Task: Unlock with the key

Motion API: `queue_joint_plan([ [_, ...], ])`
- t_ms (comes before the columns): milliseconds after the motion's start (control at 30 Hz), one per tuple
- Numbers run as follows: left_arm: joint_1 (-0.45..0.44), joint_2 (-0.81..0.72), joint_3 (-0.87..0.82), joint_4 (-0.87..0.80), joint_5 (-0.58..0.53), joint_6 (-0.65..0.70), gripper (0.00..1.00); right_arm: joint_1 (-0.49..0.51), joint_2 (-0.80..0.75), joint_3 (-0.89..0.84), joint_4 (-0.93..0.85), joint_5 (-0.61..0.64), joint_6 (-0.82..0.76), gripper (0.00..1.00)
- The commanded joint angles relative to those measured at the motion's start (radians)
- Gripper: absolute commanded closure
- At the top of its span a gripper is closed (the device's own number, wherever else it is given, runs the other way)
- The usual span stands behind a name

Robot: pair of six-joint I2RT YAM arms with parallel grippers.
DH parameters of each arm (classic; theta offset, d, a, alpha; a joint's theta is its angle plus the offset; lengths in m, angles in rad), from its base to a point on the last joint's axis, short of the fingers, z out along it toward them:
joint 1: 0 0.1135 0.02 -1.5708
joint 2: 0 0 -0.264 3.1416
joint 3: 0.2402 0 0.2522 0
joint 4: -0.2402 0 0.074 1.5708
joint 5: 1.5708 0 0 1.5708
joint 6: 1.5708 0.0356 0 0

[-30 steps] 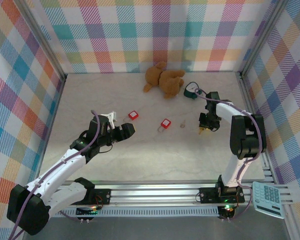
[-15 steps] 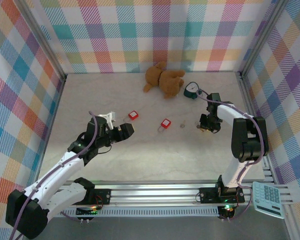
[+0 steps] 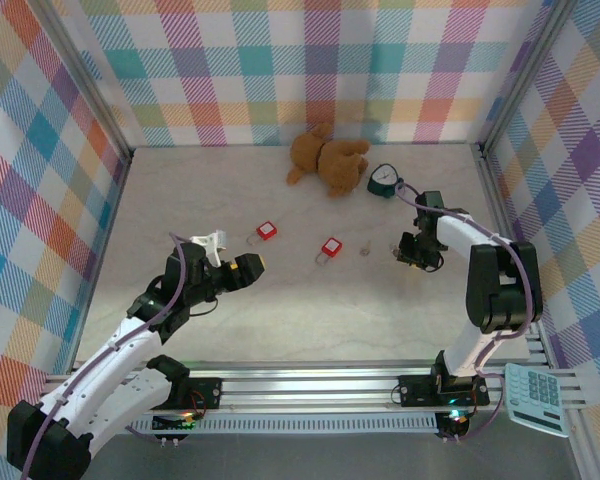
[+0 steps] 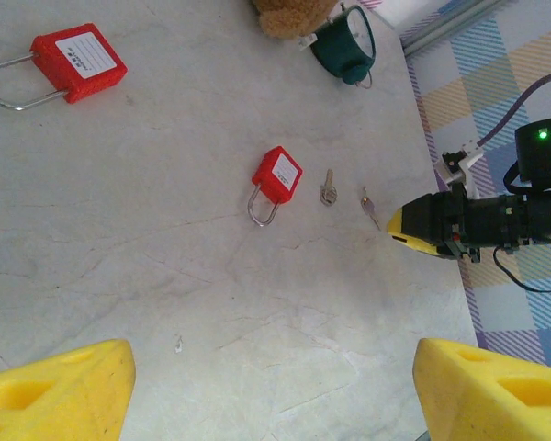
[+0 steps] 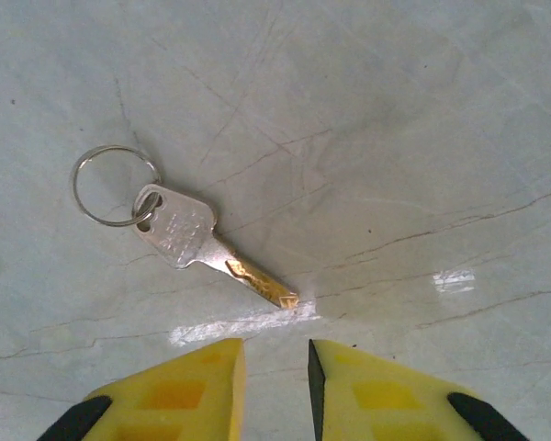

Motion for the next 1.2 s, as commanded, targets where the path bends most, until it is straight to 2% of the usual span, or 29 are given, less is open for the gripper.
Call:
queue_joint_plan([
  [0,-0.011,-0.018,-0.021,-0.004,0.018,0.007,0.21,-0.004,-0.051,-0.001,-0.046,-0.008,0.001,0.73],
  [267,-0.011,0.016,-0.016,0.016,0.033,0.006,0.20,-0.005,-0.044,0.032,-0.057,0.056,-0.020,0.70],
  [567,-0.011,0.027,-0.012,0.010,0.029,0.002,0.20,0.031,-0.005,0.069,-0.028,0.008,-0.022,0.70],
  [700,-0.012,0.047,-0.001,0.016,0.031,-0.002,0.20,0.116,0.039,0.144,-0.076,0.136,-0.023,0.70],
  [833,-0.012,0.064,0.006,0.019,0.036,0.006,0.20,0.194,0.157,0.269,-0.160,0.295,-0.004,0.71],
  [1000,-0.012,0.063,0.012,0.004,0.039,0.009,0.20,0.247,0.257,0.364,-0.218,0.393,0.011,0.71],
  [1167,-0.011,0.024,-0.010,-0.003,0.019,0.016,0.20,0.269,0.293,0.396,-0.234,0.453,0.017,0.72],
])
